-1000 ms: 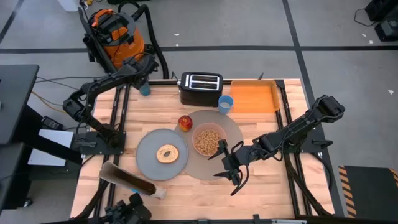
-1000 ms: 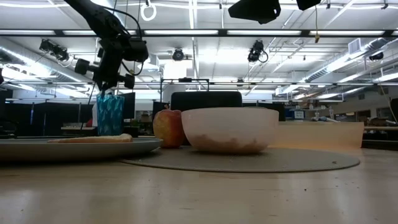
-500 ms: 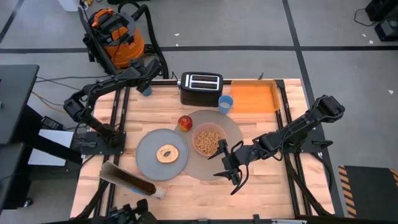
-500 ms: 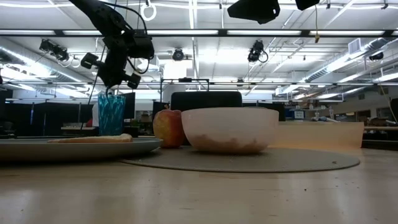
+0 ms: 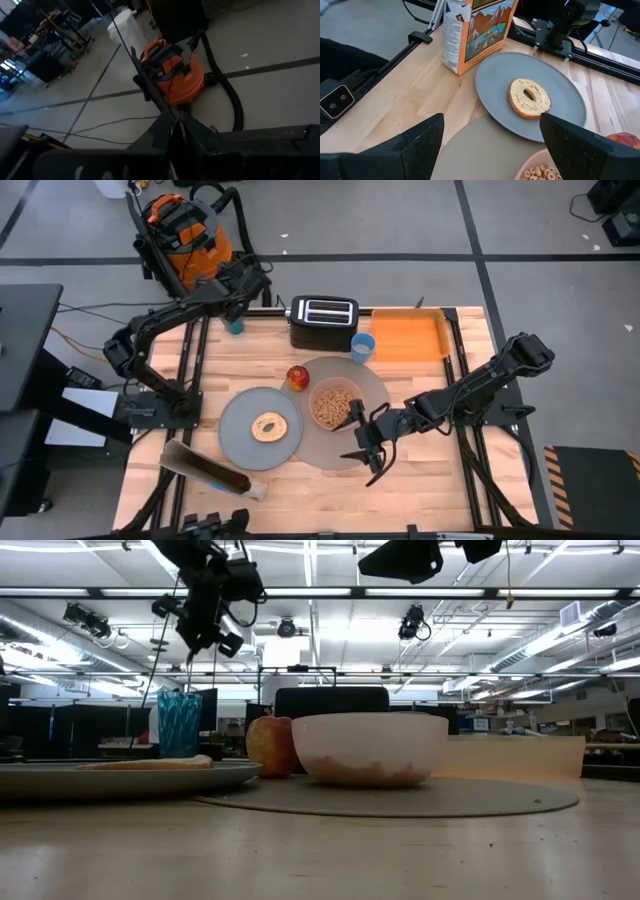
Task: Arrange a breakfast setting
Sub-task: Put the black spoon on the gray placemat beside the orange bowl
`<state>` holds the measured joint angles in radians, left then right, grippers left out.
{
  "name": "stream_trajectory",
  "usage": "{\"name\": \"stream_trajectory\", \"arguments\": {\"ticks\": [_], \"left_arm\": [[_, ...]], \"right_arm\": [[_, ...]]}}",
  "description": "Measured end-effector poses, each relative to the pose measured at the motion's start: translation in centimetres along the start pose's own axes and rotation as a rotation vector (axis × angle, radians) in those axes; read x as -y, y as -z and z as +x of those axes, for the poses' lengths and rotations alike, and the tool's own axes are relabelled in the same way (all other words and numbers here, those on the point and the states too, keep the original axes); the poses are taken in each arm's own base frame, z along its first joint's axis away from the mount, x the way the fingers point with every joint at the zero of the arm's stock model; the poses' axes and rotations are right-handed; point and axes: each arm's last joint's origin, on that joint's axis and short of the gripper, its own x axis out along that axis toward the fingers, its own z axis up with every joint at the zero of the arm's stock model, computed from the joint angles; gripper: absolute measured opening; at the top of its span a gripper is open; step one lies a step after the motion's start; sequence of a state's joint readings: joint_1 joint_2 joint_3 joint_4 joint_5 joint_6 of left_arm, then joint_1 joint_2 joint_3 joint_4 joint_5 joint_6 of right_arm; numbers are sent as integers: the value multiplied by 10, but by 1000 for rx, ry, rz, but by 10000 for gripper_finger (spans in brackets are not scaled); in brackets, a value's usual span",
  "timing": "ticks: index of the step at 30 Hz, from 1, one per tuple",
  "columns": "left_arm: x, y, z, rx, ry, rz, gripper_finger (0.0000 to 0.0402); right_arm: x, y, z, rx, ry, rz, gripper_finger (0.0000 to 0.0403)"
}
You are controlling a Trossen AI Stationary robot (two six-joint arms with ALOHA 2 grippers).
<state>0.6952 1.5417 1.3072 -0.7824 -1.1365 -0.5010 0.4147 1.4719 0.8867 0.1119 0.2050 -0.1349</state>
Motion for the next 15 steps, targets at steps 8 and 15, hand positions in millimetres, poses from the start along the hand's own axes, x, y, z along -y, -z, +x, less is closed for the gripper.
{"name": "stream_trajectory", "arguments": {"ticks": [8, 15], "left_arm": [[-24, -29, -21, -8, -21, 139, 30], [-49, -65, -58, 50, 19, 187, 30]], "right_arm": [[1, -3, 0, 31, 8, -13, 336], [5, -8, 0, 82, 35, -28, 336]]}}
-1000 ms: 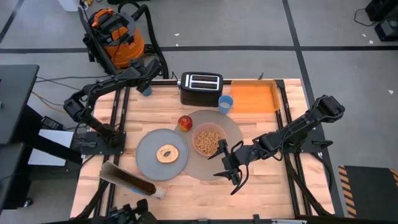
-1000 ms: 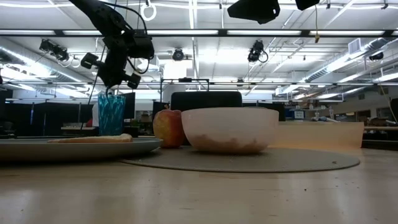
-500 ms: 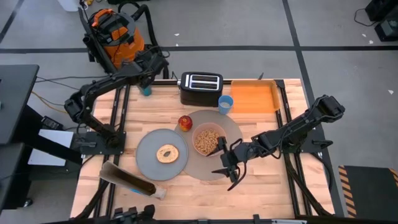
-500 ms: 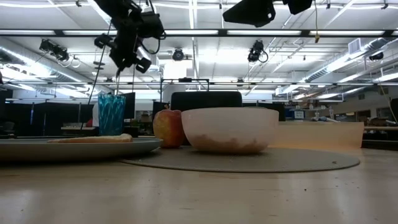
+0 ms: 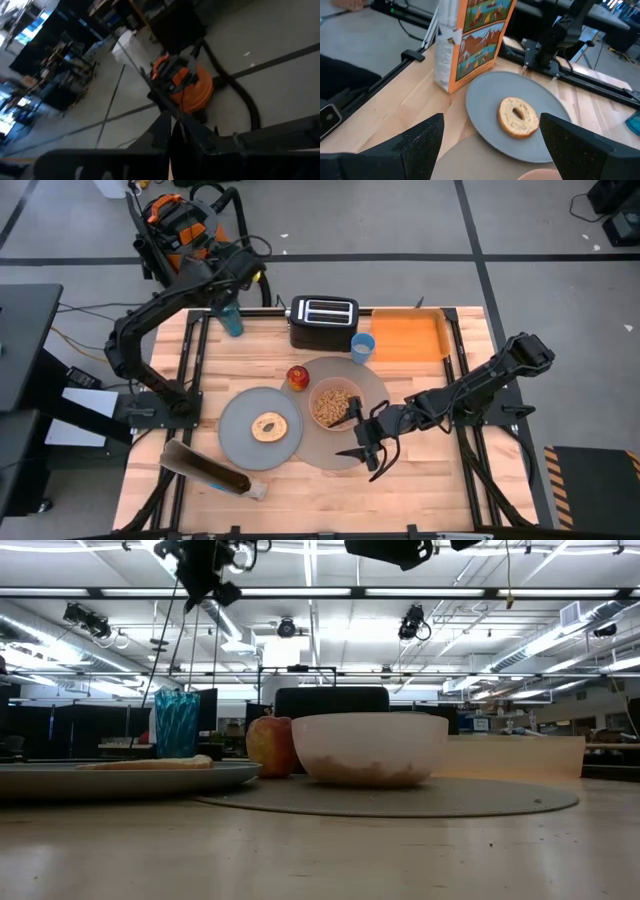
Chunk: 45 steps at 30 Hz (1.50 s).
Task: Arrange a breakfast setting
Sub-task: Put the black spoon on the gray placemat beside the orange bowl
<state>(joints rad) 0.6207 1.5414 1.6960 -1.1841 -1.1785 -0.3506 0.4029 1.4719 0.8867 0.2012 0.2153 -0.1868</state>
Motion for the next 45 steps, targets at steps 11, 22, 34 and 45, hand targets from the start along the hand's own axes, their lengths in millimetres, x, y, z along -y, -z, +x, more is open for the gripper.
{"name": "stream_trajectory", "arguments": {"ticks": [11, 22, 34, 45], "left_arm": [[-36, -31, -87, 199, 228, -119, 30], [-16, 4, -201, 407, 600, -210, 30], [30, 42, -280, 695, 881, -310, 30], [45, 57, -282, 822, 1020, -424, 30]], "right_arm": [[16, -9, 1, 95, 142, 25, 336], [18, -47, -19, 351, 552, -86, 323], [36, -58, -31, 405, 785, -108, 271], [59, -54, -30, 345, 891, -159, 194]]}}
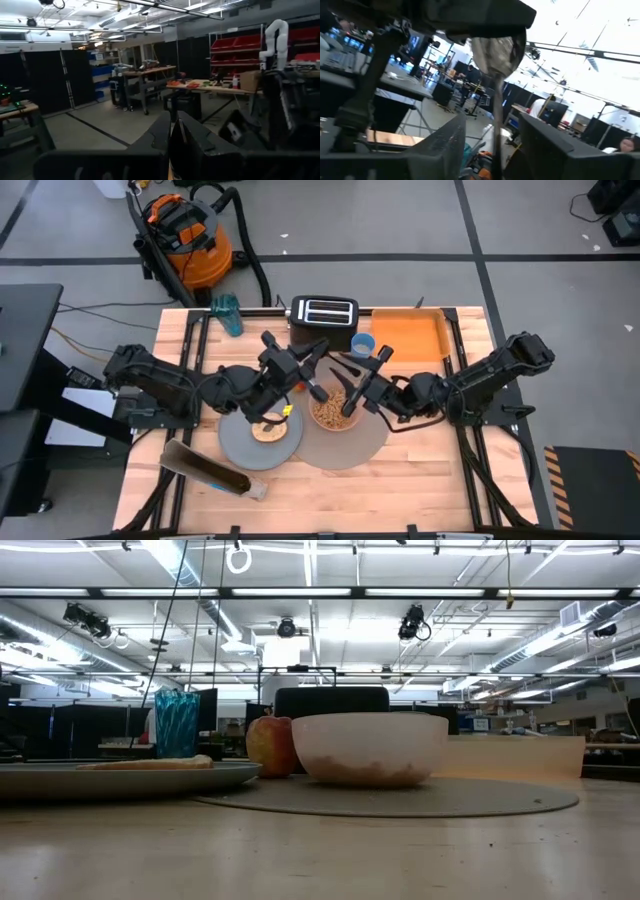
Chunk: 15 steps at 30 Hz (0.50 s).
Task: Arrange a breakfast setting
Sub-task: Put the black spoon on the gray placemat beside the orange bowl
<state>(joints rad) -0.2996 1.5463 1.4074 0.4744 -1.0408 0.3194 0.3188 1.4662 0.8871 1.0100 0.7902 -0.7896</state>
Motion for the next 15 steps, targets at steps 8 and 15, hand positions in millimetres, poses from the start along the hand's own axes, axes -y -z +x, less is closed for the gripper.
{"name": "stream_trajectory", "arguments": {"ticks": [8, 15], "left_arm": [[0, 0, 0, 4, 15, -46, 30], [-1, 1, 3, 4, 7, -71, 30]], "right_arm": [[5, 4, 5, -13, 24, -31, 127], [5, 4, 5, -4, 23, -29, 87]]}}
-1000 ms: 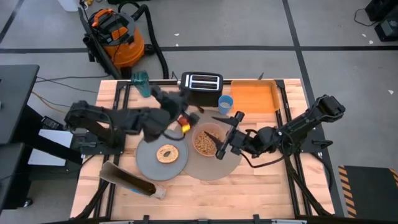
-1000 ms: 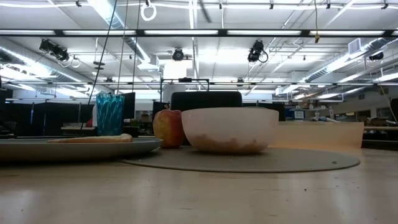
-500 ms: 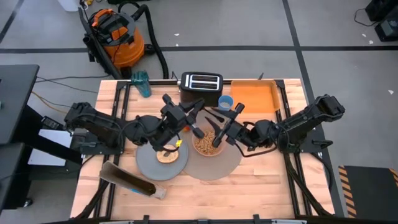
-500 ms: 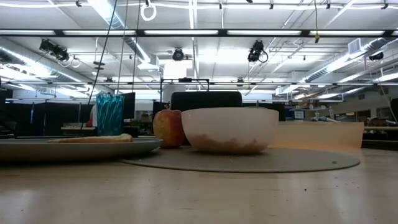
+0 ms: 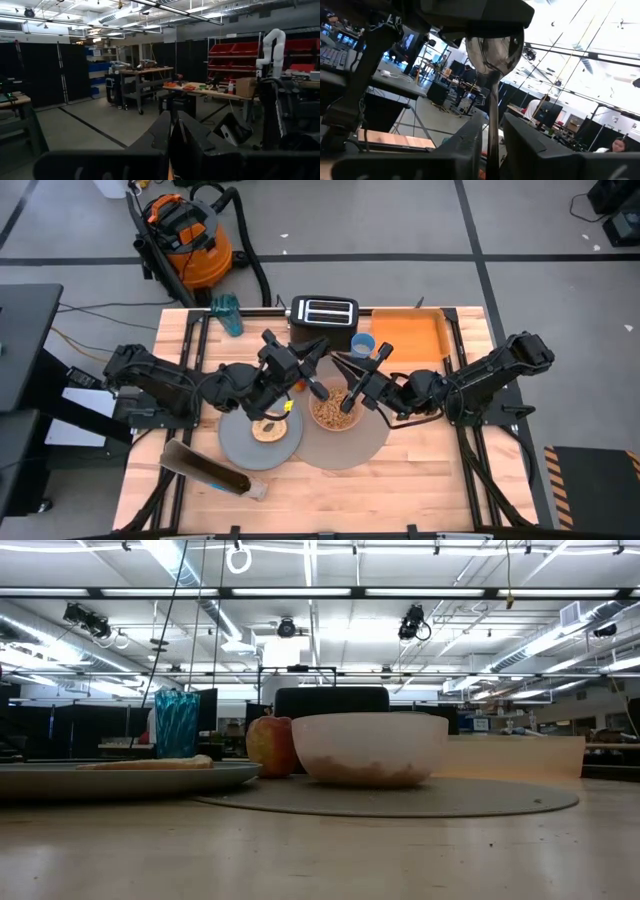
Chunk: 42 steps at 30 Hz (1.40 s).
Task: Arrange a breakfast setting
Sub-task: Put the black spoon on the gray placemat beside the orange bowl
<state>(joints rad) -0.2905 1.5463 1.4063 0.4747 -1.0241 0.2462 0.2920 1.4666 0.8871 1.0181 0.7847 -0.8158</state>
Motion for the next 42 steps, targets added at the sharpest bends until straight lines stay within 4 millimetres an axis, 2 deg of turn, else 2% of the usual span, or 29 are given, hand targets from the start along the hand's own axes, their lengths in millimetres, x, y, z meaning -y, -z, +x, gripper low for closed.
{"name": "stream_trajectory", "arguments": {"ticks": [11, 16, 21, 27, 32, 37, 42], "left_arm": [[0, 0, 0, -3, -4, 8, 38], [0, 3, 0, -18, -1, 59, 72], [-1, -2, -5, -17, -5, 126, 133], [-24, -39, -36, -58, -133, 298, 210], [-46, -61, -68, -141, -167, 450, 230], [-60, -68, -90, -190, -180, 459, 230], [-59, -56, -103, -200, -129, 485, 231]], "right_arm": [[1, 0, 0, 0, 7, 7, 23], [-1, 1, -1, -28, 15, 2, 23], [-4, 0, -5, -78, 39, 10, 23], [-13, -4, -25, -281, 187, 68, 23], [-21, -10, -52, -487, 366, 76, 23], [-33, -19, -74, -429, 316, 245, 24], [-55, -15, -85, -387, 287, 395, 23]]}}
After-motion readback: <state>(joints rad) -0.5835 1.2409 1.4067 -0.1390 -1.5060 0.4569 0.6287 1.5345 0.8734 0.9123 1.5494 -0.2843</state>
